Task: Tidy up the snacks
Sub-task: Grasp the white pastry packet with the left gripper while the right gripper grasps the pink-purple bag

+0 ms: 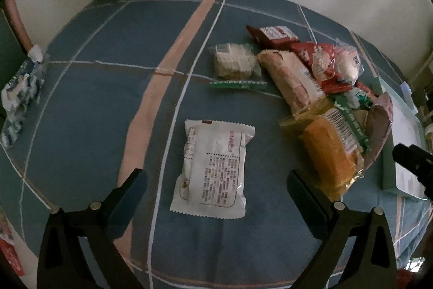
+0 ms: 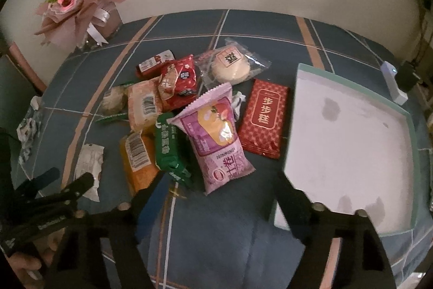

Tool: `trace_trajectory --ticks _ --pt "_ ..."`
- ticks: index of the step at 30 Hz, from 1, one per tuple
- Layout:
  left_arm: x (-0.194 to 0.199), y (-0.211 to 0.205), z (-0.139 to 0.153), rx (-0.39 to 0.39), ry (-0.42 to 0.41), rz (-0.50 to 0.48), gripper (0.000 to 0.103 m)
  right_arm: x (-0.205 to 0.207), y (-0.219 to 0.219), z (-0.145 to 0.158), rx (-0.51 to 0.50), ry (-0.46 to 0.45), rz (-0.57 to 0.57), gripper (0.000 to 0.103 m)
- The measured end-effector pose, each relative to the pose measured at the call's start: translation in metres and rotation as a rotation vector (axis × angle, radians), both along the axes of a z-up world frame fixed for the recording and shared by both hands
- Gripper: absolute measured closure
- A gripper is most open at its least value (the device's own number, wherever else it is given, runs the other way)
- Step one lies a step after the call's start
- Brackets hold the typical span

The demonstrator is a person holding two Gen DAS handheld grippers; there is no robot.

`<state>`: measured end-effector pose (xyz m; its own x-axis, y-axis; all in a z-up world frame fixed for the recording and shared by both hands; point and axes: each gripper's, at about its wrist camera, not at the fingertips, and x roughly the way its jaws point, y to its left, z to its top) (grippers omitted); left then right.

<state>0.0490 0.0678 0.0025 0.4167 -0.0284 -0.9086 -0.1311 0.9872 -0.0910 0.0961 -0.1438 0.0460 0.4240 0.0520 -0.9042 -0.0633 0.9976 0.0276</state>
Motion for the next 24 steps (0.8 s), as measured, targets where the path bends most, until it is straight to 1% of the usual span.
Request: trace_trajectory --ticks 3,4,6,8,10,14,15,19,24 --pt "0.001 0.002 -0.007 -0.007 0.009 0.002 0.005 0.005 0.001 -0.004 0.01 0.005 0.01 0.039" --pt "0.002 0.003 -0.009 -0.01 0.012 0.003 0.006 0.008 0.002 -0.006 0.011 0.01 0.012 0.04" --pt "0.003 0.005 -0.012 -0.014 0.015 0.004 0.008 0.012 0.002 -0.01 0.009 0.017 0.013 0.047" --pt "0.005 0.005 -0.015 -0.021 0.017 0.002 0.012 0.016 0.001 -0.015 0.004 0.026 0.009 0.049" --pt "0.008 0.006 -0.018 -0.029 0.02 0.001 0.019 0.02 -0.001 -0.02 0.001 0.034 0.006 0.052" --pt "0.01 0.008 -0.023 -0.024 0.017 0.002 0.026 0.026 0.0 -0.03 0.005 0.048 0.009 0.057" --pt "0.01 0.008 -0.023 -0.021 0.014 0.003 0.03 0.028 0.001 -0.032 0.008 0.05 0.009 0.059" --pt "0.011 0.01 -0.022 -0.011 0.0 0.012 0.048 0.03 0.0 -0.036 0.012 0.054 0.004 0.061" --pt "0.015 0.012 -0.019 -0.014 0.004 0.023 0.05 0.029 0.0 -0.035 0.027 0.057 0.0 0.064"
